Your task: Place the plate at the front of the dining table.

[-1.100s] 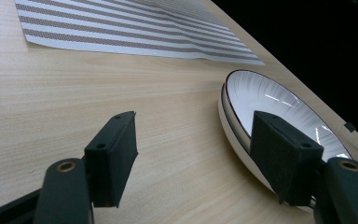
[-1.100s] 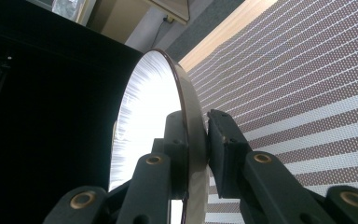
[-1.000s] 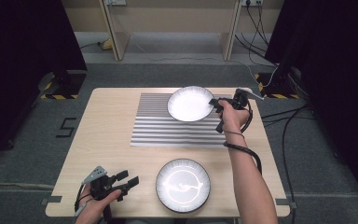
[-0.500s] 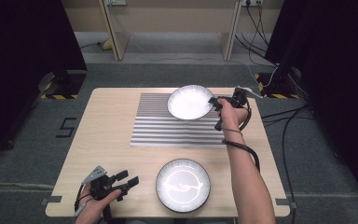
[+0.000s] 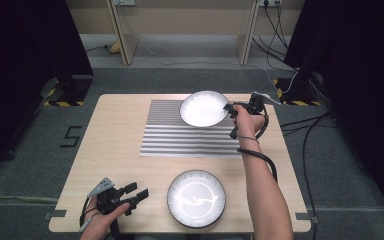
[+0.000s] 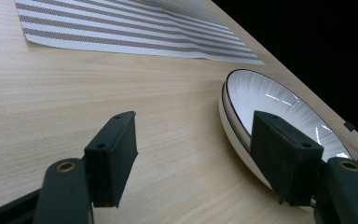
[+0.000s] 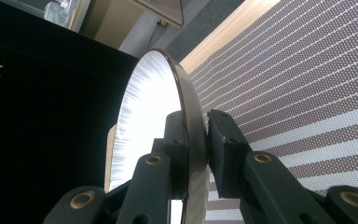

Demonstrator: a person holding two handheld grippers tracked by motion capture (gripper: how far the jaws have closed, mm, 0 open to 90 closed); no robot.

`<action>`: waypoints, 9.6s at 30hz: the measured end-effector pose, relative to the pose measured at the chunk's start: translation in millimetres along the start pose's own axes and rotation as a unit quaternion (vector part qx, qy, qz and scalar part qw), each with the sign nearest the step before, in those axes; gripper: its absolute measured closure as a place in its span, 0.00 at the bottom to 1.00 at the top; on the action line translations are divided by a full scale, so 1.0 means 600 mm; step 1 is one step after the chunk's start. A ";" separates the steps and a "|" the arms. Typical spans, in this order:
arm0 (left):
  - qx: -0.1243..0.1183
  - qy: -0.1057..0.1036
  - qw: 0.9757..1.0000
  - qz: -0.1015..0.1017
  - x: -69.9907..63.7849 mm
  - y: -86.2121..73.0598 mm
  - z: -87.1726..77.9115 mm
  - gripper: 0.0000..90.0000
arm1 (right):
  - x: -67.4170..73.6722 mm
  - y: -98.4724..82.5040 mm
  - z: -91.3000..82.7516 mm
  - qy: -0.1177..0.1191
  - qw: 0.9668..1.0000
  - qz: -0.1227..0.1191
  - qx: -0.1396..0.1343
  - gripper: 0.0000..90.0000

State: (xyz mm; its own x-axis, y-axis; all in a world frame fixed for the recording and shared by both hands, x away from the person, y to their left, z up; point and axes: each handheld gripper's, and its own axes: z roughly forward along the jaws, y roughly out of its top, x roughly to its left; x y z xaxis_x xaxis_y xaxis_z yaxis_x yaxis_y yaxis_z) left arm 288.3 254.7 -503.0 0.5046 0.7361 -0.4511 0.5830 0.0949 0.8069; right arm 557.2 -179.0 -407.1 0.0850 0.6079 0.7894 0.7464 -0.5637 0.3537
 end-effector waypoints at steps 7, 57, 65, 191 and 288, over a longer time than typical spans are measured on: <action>-0.002 0.001 1.000 -0.001 0.001 0.000 -0.001 0.35 | -0.001 0.000 0.006 0.000 1.000 0.004 0.002 0.87; -0.002 0.002 1.000 0.000 0.003 0.000 -0.001 0.34 | -0.023 -0.001 0.042 -0.025 1.000 0.016 0.005 0.87; -0.002 0.002 1.000 0.000 0.003 0.000 -0.001 0.34 | -0.029 -0.004 0.049 -0.030 0.999 0.019 0.006 0.87; 0.000 0.002 1.000 -0.002 0.003 -0.002 0.001 0.34 | -0.085 -0.038 -0.011 -0.099 0.995 -0.029 -0.011 0.61; -0.003 0.007 1.000 0.000 -0.004 -0.004 0.001 0.34 | -0.141 -0.169 -0.197 -0.108 0.987 -0.121 0.003 0.56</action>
State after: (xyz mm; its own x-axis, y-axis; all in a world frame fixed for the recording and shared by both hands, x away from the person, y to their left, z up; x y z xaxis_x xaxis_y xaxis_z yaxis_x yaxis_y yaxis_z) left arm 286.1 252.5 -504.0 0.4952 0.7458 -0.4456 0.5794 0.0987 0.8091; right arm 396.3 -239.6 -450.5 0.0422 0.8292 0.5574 0.7659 -0.3851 0.5148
